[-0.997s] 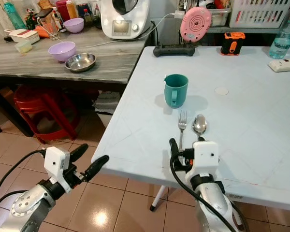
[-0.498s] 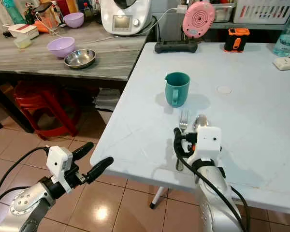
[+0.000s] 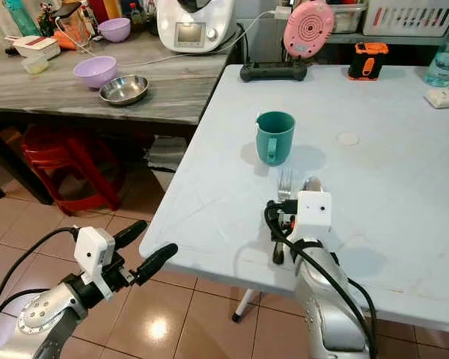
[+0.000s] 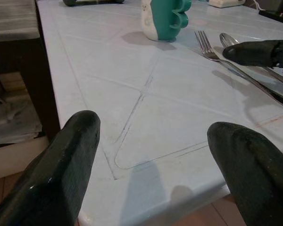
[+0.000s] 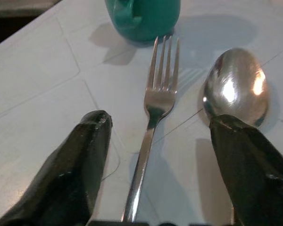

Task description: Setting the table

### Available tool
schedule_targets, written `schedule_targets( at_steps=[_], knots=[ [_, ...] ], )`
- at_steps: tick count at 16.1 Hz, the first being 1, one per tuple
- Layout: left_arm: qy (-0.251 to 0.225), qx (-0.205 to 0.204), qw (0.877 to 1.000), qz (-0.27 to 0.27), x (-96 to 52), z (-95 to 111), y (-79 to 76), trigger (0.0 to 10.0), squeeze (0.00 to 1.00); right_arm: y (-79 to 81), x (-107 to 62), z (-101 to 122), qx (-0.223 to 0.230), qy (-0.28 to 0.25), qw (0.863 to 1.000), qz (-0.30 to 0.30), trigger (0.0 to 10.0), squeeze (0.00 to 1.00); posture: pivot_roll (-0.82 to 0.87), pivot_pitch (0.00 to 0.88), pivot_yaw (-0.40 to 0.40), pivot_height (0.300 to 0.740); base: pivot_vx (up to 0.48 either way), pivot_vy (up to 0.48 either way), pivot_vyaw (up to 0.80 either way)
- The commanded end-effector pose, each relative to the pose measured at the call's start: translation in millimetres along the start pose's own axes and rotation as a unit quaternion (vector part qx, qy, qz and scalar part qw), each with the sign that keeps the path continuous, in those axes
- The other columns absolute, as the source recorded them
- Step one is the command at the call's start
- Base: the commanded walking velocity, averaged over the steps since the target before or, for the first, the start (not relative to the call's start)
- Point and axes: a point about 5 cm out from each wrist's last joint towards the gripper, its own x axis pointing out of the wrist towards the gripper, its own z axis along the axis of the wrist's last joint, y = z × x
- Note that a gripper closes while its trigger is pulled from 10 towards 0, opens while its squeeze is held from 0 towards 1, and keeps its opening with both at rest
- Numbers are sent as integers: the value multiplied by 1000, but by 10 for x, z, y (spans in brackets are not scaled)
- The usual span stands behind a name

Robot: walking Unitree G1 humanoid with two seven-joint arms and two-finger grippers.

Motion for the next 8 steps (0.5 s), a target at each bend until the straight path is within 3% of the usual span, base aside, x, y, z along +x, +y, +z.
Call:
schedule_targets(
  at_steps=[1, 8],
  knots=[
    [1, 10, 1000, -5, -20, 9, 0, 10000, 0, 59, 20, -31, 2, 14, 1000, 7, 0, 0, -65, 93, 106, 740, 0, 0, 0],
    [-4, 11, 1000, -20, -4, 1, -40, 10000, 0, 69, 94, -114, 1, 62, 998, 15, 0, 0, -64, 92, 100, 740, 0, 0, 0]
  ],
)
